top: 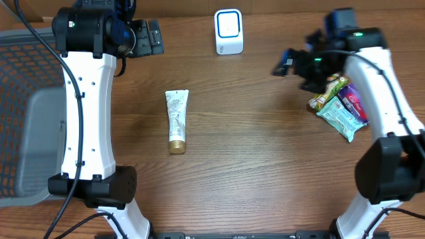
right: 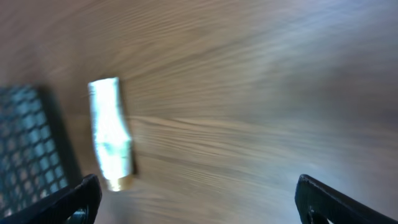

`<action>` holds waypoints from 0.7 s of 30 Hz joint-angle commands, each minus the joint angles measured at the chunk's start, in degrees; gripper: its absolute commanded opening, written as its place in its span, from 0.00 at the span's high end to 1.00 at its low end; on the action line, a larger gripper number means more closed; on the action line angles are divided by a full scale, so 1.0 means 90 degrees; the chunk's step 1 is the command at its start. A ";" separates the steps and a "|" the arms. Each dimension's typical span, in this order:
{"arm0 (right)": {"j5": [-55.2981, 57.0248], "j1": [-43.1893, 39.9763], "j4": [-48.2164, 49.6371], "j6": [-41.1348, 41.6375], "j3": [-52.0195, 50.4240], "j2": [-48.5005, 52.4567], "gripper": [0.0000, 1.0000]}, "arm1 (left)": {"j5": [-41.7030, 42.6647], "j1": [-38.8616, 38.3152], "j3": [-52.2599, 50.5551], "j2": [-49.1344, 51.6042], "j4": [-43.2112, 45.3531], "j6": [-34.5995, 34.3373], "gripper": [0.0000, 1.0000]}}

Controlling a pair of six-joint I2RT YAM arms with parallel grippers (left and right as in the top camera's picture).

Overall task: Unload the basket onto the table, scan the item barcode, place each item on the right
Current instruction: 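Reach the right gripper to the white tube and grasp it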

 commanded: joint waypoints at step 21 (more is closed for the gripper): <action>0.0075 0.3733 0.2820 0.1736 -0.0386 0.1919 0.13 | -0.0015 -0.0044 0.0024 0.0032 0.0022 0.0015 0.00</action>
